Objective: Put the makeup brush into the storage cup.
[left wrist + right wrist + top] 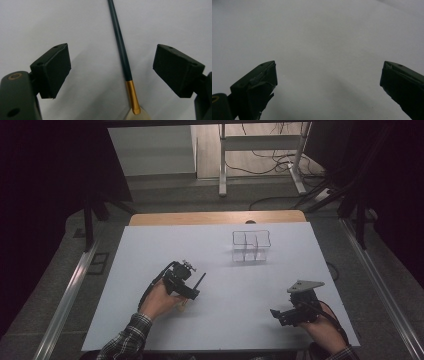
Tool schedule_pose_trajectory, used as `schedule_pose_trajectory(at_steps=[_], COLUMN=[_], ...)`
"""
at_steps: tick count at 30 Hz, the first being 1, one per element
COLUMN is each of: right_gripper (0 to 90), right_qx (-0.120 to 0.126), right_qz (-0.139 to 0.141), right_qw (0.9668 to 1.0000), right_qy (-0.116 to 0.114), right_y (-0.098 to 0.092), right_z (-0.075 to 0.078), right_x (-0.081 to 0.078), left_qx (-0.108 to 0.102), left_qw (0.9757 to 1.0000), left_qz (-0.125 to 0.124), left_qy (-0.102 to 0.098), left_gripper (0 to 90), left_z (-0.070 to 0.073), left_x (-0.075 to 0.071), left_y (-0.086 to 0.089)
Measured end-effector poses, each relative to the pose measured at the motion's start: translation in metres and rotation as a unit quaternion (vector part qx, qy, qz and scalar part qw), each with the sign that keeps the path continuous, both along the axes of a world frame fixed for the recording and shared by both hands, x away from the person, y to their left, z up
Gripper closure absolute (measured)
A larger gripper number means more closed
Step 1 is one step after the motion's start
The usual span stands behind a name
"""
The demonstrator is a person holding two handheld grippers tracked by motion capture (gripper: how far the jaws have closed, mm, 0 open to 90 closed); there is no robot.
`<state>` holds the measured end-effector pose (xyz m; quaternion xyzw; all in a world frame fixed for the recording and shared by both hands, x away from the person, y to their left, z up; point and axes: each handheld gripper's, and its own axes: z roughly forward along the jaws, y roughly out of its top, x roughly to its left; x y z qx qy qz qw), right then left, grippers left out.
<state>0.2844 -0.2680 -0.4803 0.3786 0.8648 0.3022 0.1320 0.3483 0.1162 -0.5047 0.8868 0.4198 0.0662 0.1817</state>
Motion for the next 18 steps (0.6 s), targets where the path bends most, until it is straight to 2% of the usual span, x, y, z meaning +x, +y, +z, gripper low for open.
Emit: schedule_pose_trajectory(at_steps=[7, 9, 13, 18], right_gripper=[1.3, 1.4, 1.4, 1.6], right_qx=[-0.001, -0.001, -0.003, -0.004], right_qz=[0.003, 0.004, 0.008, 0.011], right_qw=[1.0000, 1.0000, 1.0000, 0.9999], right_qy=[0.001, 0.001, 0.001, 0.002], right_y=[0.000, 0.001, 0.001, 0.002], right_z=[0.000, 0.000, 0.000, -0.001], right_x=[0.000, 0.000, 0.000, -0.001], left_qx=[0.016, 0.011, 0.004, 0.009], left_qw=[0.9998, 0.9998, 0.9998, 0.9995], left_qz=[-0.002, 0.000, 0.000, 0.001], left_qy=[0.013, 0.017, 0.022, 0.032], left_gripper=[16.0, 16.3, 20.7, 29.0], left_z=[-0.011, -0.013, -0.013, -0.009], left_x=[0.000, 0.000, -0.001, -0.002], left_y=[-0.002, -0.001, 0.000, -0.003])
